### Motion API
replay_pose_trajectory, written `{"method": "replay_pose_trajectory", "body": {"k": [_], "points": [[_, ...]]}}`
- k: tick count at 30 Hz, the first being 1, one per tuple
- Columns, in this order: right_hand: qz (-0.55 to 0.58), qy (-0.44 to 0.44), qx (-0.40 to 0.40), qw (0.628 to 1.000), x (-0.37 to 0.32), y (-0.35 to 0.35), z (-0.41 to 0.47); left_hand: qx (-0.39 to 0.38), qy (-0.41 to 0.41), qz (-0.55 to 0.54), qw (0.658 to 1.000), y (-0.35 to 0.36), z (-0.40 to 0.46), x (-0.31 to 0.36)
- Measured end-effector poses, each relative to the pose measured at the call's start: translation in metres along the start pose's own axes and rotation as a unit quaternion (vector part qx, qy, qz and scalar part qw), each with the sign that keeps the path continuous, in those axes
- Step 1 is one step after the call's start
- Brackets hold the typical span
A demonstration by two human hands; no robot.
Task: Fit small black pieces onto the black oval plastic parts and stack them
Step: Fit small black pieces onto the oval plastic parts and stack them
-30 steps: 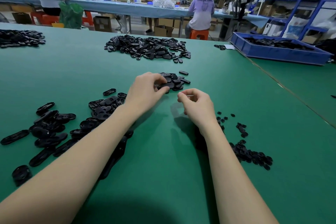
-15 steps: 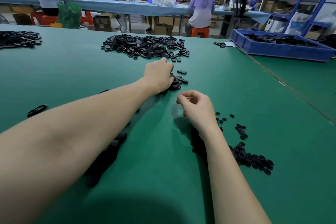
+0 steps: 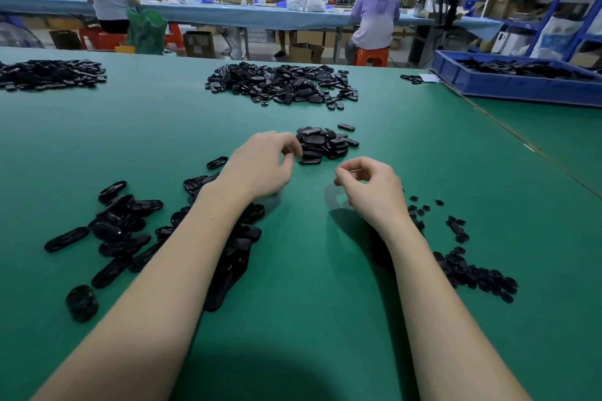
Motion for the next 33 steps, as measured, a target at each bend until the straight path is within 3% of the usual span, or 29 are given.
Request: {"method": "replay_pose_trajectory", "body": {"k": [10,27,33], "points": [[-0.098,-0.017,-0.029,0.995,-0.002,0.012,-0.002,-0.147,-0.067,0.083,0.983,0.002,-0.021,-0.031],[-0.06,-0.025,-0.026,0.998,-0.006,-0.007,-0.002,-0.054,-0.032,0.024,0.998,0.006,-0.025,-0.018],[-0.165,0.004,0.03,0.986,0.003,-0.033,0.009,-0.043,-0.039,-0.063,0.996,0.009,-0.02,-0.01]]}}
Point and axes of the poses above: each hand's wrist, its own z-axis towards the middle knuckle, its own y-axis out of the palm, x = y × z, the point moved 3 cm from there along z, towards the middle knuckle, and after that the axes turned 8 degrees about y, right-handed, at the moved point
